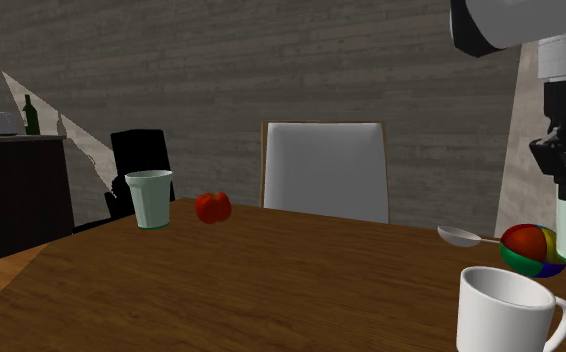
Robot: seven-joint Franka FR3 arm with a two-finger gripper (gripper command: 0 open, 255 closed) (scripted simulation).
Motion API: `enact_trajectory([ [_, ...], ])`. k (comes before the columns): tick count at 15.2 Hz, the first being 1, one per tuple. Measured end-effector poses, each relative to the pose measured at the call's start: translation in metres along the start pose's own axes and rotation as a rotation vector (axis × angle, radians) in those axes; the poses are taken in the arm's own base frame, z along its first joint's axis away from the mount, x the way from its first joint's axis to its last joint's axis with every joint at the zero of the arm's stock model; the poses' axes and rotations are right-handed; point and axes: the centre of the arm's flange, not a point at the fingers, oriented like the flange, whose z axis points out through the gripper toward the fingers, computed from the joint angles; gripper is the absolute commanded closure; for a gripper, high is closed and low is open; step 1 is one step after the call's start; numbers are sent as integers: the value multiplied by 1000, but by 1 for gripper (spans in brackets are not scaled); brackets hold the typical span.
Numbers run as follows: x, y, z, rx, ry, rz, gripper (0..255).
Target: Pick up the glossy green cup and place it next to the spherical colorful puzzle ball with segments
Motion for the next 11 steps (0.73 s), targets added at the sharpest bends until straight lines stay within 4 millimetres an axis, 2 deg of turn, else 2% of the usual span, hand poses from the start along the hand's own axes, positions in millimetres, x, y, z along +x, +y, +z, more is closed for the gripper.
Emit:
enact_trajectory([
  [11, -1, -10, 56, 0, 0, 0, 255],
])
